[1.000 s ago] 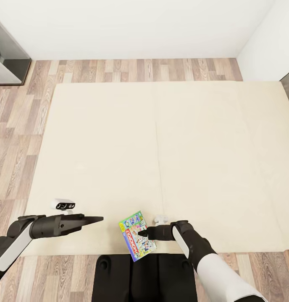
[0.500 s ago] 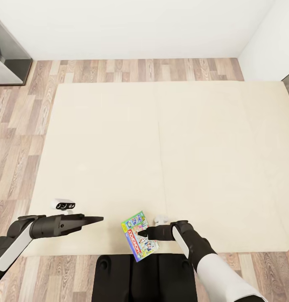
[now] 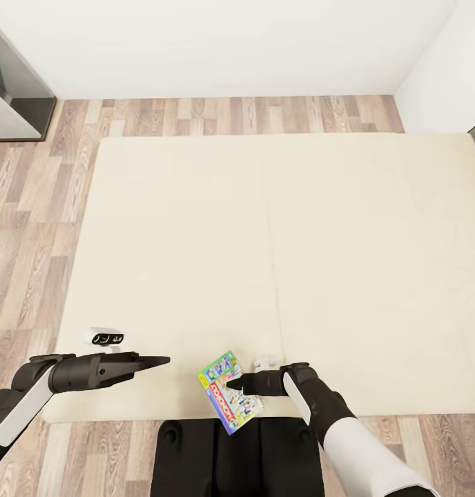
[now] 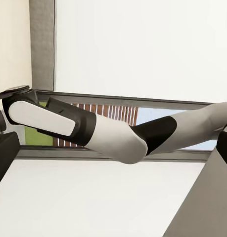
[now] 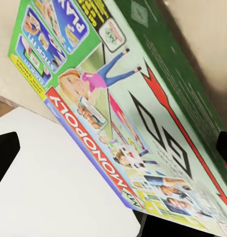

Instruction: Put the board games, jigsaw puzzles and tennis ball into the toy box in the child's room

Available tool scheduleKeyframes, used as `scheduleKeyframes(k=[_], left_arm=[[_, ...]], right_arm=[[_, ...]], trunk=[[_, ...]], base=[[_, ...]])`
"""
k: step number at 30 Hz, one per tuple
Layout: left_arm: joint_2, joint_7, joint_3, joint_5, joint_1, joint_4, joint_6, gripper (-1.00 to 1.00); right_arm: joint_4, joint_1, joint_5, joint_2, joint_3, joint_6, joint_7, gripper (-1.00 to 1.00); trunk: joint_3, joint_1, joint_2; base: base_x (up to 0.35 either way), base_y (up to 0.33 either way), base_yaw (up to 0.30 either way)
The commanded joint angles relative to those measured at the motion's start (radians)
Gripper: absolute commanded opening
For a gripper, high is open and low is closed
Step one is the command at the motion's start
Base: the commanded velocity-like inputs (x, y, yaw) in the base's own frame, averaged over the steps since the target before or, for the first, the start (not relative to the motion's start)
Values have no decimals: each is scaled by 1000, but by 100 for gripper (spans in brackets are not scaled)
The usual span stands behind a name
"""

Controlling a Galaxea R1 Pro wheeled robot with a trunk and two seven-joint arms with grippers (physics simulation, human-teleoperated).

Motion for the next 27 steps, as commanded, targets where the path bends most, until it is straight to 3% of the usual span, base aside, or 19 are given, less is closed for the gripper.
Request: scheduleKeyframes(k=[1,27], left_arm=[[1,0,-3,7,-1,0,10,100],[3,0,-3,7,-1,0,12,100]], right_arm=[[-1,0,-10,0,2,8,-4,100],[-1,0,-14,-1,-1,10,-4,100]], trunk=[[-1,1,-2],[-1,1,-2]], base=[[0,57,0],[0,21,0]])
